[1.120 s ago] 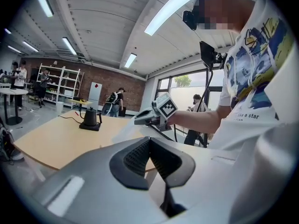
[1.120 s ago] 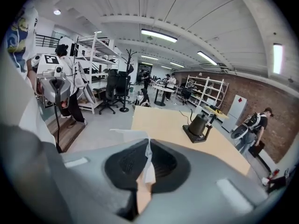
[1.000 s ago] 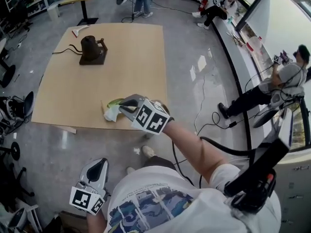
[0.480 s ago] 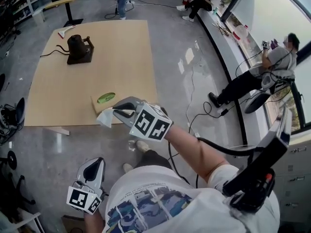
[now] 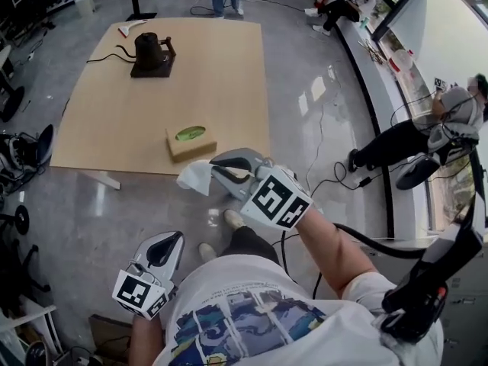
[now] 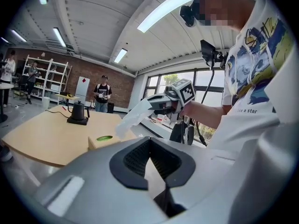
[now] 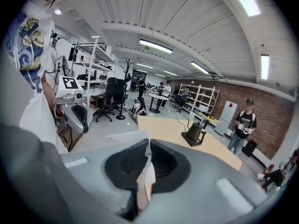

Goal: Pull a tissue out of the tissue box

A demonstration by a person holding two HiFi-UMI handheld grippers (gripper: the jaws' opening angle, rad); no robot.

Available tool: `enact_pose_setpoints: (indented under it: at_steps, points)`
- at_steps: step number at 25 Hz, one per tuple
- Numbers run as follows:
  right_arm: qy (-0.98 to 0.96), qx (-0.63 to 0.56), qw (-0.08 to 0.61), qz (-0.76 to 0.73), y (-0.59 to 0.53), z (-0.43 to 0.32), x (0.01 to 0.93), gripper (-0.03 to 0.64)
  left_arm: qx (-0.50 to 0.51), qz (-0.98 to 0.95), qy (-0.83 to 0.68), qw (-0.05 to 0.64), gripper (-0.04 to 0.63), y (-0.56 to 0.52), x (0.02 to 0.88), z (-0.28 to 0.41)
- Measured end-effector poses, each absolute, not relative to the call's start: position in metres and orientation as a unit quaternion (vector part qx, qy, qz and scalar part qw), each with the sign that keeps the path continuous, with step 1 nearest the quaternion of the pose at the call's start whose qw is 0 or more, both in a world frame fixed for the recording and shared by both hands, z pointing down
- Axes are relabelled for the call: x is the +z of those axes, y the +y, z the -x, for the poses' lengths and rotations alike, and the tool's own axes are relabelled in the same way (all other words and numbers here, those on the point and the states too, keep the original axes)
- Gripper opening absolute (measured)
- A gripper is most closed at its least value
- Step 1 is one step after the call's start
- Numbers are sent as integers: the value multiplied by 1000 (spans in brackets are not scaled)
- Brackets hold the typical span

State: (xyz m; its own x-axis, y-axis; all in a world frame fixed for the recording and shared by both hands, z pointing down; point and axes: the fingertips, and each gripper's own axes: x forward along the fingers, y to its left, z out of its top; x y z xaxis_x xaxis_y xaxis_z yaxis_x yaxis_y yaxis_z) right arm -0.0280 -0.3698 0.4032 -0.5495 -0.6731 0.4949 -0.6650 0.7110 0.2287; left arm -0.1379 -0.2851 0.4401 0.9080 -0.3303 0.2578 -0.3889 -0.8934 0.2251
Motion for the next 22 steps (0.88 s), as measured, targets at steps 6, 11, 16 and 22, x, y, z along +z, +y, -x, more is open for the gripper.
enact_pose_setpoints:
  at_steps: [6, 11, 16, 22]
  points:
    - [-878, -20, 287, -384, -357, 33, 396, 3, 106, -969, -175, 137, 3, -280, 450, 143]
    - [-876, -26, 289, -385, -350, 35, 389, 3, 107, -971, -168, 136, 3, -278, 452, 144]
    - [-875, -25, 294, -384, -343, 40, 386, 3, 107, -972, -160, 136, 3, -277, 450, 146]
    - [-874, -28, 294, -387, -337, 40, 383, 3, 107, -973, -157, 132, 3, -275, 451, 144]
